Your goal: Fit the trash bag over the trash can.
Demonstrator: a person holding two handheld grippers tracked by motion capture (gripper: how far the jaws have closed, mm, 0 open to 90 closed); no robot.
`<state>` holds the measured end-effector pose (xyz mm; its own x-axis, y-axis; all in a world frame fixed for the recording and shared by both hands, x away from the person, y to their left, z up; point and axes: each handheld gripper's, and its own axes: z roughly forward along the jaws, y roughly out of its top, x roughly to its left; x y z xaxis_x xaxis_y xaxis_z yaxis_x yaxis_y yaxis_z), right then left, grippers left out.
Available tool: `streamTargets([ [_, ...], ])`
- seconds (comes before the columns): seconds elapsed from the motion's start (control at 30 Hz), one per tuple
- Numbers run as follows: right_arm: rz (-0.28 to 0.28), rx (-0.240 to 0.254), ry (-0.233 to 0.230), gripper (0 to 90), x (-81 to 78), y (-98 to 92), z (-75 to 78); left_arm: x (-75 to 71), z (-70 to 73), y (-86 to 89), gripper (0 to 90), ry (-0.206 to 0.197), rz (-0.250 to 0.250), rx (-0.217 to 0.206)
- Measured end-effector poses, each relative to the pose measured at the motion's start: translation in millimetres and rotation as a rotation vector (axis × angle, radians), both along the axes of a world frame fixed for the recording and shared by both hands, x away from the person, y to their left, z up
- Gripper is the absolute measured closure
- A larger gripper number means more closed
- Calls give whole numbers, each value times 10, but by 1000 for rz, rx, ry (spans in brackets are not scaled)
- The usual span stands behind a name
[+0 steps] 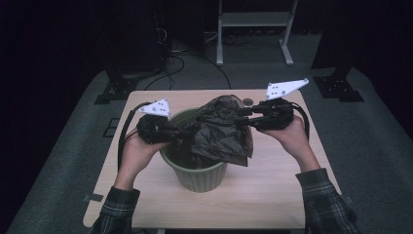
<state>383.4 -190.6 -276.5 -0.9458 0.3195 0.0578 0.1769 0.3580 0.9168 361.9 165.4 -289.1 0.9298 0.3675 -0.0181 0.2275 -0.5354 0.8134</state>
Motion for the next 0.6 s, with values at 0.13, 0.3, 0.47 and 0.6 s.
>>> streamTargets([
  [0.13,-43,4,11,602,-25,-206,-75,-3,-18,-2,880,1,0,9],
  [0.3,-83,8,51,594,-7,-329,-195,-13,-16,-5,880,3,2,10],
  [0.47,-94,15,95,584,41,-360,-292,-18,-18,-11,880,5,-1,9],
  [0.6,-96,35,123,715,78,-368,-323,-22,-17,-16,880,3,-8,9],
])
